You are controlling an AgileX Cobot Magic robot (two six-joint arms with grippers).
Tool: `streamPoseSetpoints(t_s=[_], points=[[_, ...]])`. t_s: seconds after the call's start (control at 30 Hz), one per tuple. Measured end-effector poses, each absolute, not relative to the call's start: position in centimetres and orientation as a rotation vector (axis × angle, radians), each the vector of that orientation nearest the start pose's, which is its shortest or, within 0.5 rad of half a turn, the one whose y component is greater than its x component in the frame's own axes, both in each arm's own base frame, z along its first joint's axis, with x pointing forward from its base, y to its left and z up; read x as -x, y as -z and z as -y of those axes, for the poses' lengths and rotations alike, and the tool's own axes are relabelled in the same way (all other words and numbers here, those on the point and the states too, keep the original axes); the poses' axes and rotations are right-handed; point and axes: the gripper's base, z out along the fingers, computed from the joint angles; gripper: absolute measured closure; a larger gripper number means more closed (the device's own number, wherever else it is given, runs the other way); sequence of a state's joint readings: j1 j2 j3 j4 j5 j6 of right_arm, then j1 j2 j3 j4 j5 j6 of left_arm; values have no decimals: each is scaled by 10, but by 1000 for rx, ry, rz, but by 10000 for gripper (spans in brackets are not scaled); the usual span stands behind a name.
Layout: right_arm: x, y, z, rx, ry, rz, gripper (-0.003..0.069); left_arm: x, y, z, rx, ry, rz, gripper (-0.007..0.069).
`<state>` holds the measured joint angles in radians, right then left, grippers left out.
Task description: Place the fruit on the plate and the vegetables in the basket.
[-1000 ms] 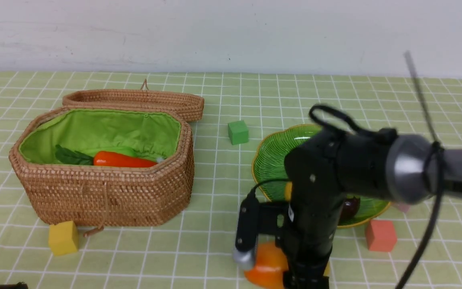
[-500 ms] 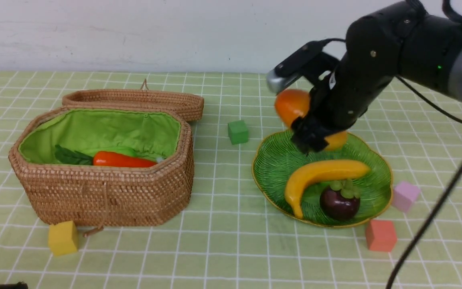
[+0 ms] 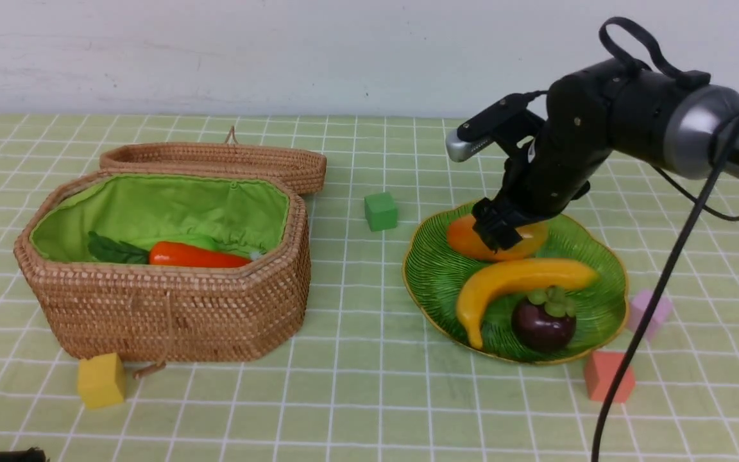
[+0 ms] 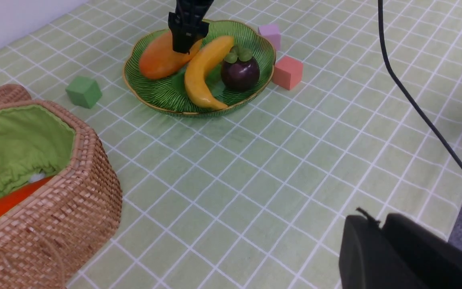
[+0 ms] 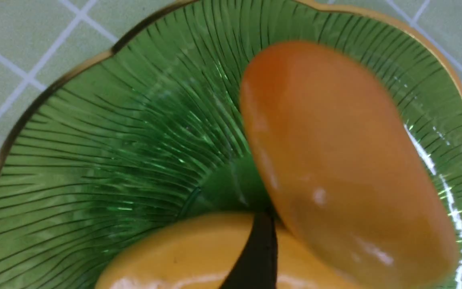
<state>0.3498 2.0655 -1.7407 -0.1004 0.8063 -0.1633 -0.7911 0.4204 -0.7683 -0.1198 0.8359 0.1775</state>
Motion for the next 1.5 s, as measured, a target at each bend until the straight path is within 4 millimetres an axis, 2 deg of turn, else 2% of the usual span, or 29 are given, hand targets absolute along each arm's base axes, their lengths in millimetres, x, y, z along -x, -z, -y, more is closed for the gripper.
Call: streamPoseSetpoints(t_s=[0.17, 0.23, 0.4, 0.5, 0.53, 0.57, 0.63, 0.67, 0.7, 0.77, 0.83, 0.87, 0.93, 1.03, 1.07, 1.13, 1.2, 1.27, 1.3, 1.33, 1.37, 1.4, 1.5], points=[[-435, -239, -151, 692, 59, -2531, -12, -36, -364, 48, -918, 535, -1783, 567], [-429, -247, -151, 695, 61, -2546, 7, -36, -364, 48, -919, 534, -1783, 567], [-398, -290, -155, 688, 44, -2585, 106, -36, -364, 48, -921, 533, -1781, 567], [-366, -332, -151, 626, 2, -2627, 232, -36, -364, 48, -921, 531, -1781, 567], [-364, -335, -150, 621, -3, -2620, 242, -36, -364, 48, -921, 531, -1781, 567], [-348, -354, -145, 585, -33, -2629, 322, -37, -364, 48, -921, 521, -1778, 567], [-333, -375, -140, 555, -66, -2600, 417, -38, -364, 47, -920, 499, -1771, 567], [-320, -391, -136, 537, -96, -2568, 489, -39, -365, 46, -908, 490, -1766, 567], [-319, -393, -135, 526, -103, -2565, 509, -39, -365, 46, -902, 491, -1765, 567], [-298, -412, -129, 489, -153, -2525, 586, -39, -367, 44, -862, 497, -1755, 567], [-280, -421, -123, 450, -197, -2511, 637, -38, -369, 41, -824, 508, -1742, 567], [-257, -427, -114, 405, -239, -2504, 662, -34, -370, 35, -789, 511, -1718, 567], [-224, -427, -103, 357, -291, -2510, 667, -28, -368, 27, -741, 516, -1686, 567], [-176, -415, -86, 264, -347, -2538, 664, -21, -354, 16, -654, 547, -1659, 567], [-173, -414, -85, 247, -352, -2541, 663, -20, -351, 15, -642, 555, -1655, 567], [-127, -387, -64, 141, -382, -2573, 661, -15, -332, 10, -567, 618, -1611, 567], [-103, -369, -54, 84, -395, -2588, 661, -16, -319, 11, -551, 636, -1590, 567], [-92, -359, -49, 62, -401, -2592, 660, -17, -313, 12, -542, 646, -1567, 567], [-75, -343, -41, 41, -406, -2597, 659, -21, -301, 16, -541, 651, -1565, 567], [-66, -333, -37, 32, -408, -2599, 659, -22, -296, 19, -541, 654, -1565, 567], [-65, -332, -36, 30, -409, -2598, 659, -23, -296, 19, -541, 655, -1561, 567], [-59, -322, -33, 29, -415, -2581, 658, -25, -288, 21, -545, 653, -1570, 567], [-58, -315, -33, 22, -450, -2492, 656, -28, -276, 25, -556, 646, -1596, 567]])
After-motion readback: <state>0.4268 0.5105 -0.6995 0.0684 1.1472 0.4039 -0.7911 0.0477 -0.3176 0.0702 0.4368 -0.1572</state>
